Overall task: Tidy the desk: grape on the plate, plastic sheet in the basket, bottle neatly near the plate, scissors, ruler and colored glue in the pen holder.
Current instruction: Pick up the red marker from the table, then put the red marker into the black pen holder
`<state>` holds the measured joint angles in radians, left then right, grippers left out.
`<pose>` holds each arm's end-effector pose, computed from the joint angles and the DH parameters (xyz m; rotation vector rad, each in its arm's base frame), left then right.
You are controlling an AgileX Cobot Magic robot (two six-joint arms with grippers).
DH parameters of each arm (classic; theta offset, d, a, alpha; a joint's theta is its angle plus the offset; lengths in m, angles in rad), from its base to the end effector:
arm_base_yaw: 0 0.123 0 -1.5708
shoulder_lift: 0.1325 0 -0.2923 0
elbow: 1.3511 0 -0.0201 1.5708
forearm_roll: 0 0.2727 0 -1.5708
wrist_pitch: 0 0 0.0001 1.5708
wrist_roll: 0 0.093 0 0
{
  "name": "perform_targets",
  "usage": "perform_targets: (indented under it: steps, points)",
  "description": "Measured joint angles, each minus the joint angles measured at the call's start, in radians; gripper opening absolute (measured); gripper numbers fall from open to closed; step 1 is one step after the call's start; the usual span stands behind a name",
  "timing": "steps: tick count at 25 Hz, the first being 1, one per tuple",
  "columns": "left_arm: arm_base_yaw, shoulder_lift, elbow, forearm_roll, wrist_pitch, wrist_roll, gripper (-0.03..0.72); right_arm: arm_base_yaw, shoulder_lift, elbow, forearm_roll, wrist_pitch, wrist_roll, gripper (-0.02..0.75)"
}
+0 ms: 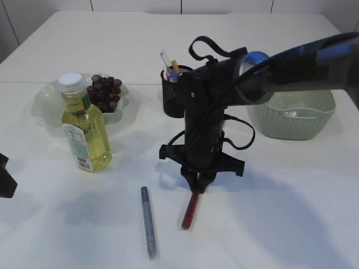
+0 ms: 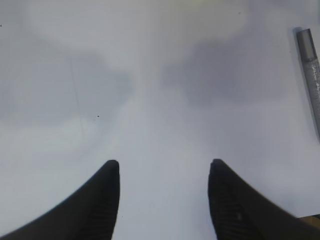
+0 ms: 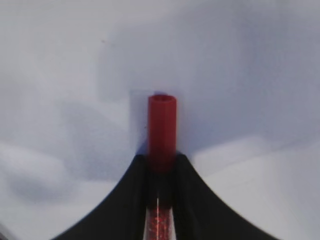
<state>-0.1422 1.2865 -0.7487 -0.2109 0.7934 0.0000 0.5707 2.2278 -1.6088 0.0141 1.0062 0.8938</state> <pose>0.2360 -0.0478 0.2245 0.0264 2.8160 -0.2787 0.3829 0.2471 0.1149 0.5140 3.0823 0.0482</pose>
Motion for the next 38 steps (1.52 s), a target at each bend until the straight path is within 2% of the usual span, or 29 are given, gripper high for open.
perform_targets:
  steps: [6, 8, 14, 21, 25, 32, 38]
  points:
    - [0.000, 0.000, 0.000, 0.000, 0.000, 0.000, 0.415, -0.010, -0.030, -0.053, 0.013, 0.004, -0.181, 0.129]
    - [0.000, 0.000, 0.000, 0.000, -0.002, 0.000, 0.415, -0.029, -0.060, -0.074, 0.061, 0.006, -0.286, 0.128]
    - [0.000, 0.000, 0.000, 0.004, 0.000, 0.000, 0.415, -0.169, -0.098, -0.128, 0.358, 0.019, -0.752, 0.127]
    - [0.000, 0.000, 0.000, 0.021, 0.006, 0.000, 0.415, -0.319, -0.098, -0.164, 0.850, -0.034, -1.356, 0.125]
    - [0.000, 0.000, 0.000, 0.022, 0.019, 0.000, 0.415, -0.349, -0.098, -0.193, 1.062, -0.131, -1.648, 0.125]
    - [0.000, 0.000, 0.000, 0.022, 0.036, 0.000, 0.415, -0.353, -0.096, -0.235, 1.234, -0.379, -2.059, 0.125]
    - [0.000, 0.000, 0.000, 0.025, 0.036, 0.000, 0.415, -0.355, -0.009, -0.318, 1.486, -0.481, -2.384, 0.125]
